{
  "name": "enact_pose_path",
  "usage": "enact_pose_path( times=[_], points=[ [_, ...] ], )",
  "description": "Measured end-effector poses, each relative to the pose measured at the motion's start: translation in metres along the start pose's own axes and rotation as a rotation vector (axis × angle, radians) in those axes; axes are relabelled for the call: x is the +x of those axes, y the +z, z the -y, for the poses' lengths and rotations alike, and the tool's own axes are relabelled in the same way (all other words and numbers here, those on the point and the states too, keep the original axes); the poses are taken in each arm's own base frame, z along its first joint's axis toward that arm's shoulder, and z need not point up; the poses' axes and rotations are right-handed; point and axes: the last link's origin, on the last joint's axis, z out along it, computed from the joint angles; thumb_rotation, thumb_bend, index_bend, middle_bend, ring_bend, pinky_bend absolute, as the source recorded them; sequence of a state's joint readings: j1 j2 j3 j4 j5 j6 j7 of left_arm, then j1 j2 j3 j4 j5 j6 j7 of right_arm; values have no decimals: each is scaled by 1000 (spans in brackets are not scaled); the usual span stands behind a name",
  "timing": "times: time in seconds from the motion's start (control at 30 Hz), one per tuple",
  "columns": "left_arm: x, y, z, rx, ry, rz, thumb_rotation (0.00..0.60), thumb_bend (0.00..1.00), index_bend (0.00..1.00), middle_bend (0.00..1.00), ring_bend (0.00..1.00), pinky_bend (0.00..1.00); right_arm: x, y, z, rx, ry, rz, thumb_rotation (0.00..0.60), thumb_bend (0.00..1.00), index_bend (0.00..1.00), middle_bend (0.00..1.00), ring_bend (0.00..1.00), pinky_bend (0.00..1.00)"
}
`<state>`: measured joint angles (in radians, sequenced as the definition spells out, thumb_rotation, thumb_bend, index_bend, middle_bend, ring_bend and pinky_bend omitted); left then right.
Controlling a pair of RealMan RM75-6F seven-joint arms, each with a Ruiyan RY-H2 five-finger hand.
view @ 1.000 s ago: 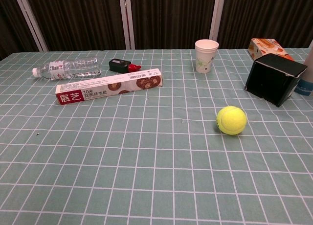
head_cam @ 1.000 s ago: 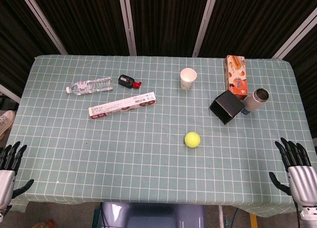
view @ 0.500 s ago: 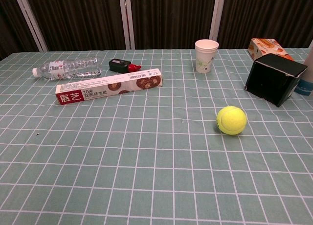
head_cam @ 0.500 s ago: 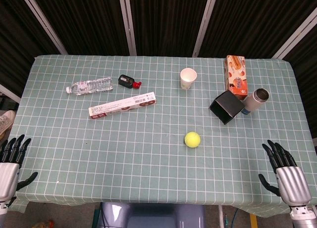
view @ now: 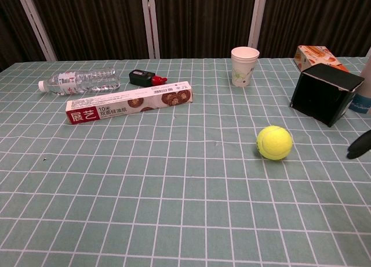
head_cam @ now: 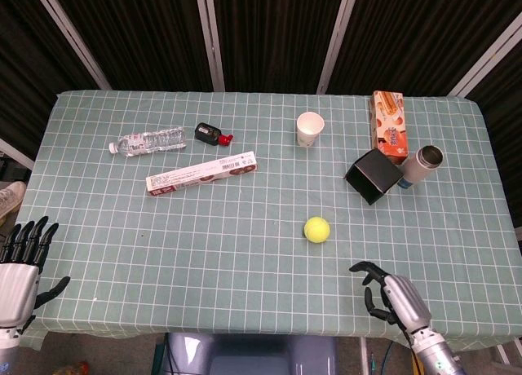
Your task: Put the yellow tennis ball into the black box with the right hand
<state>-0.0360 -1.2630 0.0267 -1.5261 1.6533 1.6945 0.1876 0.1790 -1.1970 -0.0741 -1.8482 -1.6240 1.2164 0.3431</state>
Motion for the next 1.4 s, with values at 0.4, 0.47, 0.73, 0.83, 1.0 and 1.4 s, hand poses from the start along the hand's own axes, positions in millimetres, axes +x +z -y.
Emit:
enact_pose_path(
  times=[0.4,0.47,0.73,0.83,1.0,1.4],
  points=[
    [-9,8,-7,-39,20,5,600,124,0,0,0,0,-25,45,22,-89,463,290,600,783,211,284,363,697],
    [-11,9,-8,-42,28,9,600,125,0,0,0,0,-25,56,21,-96,495,294,600,783,207,284,363,697],
    [-15,14,-5,-12,40,32,600,124,0,0,0,0,-29,93,11,-123,550,291,600,783,169,264,329,657],
    [-16,15,-4,0,42,41,600,124,0,0,0,0,-30,104,10,-124,575,291,600,783,150,248,303,621],
    [-17,17,-2,12,45,41,600,124,0,0,0,0,-29,114,9,-118,602,286,600,782,146,243,298,607],
    [-20,20,-1,24,54,46,600,124,0,0,0,0,-25,126,9,-114,679,289,600,783,111,199,240,499]
  ],
)
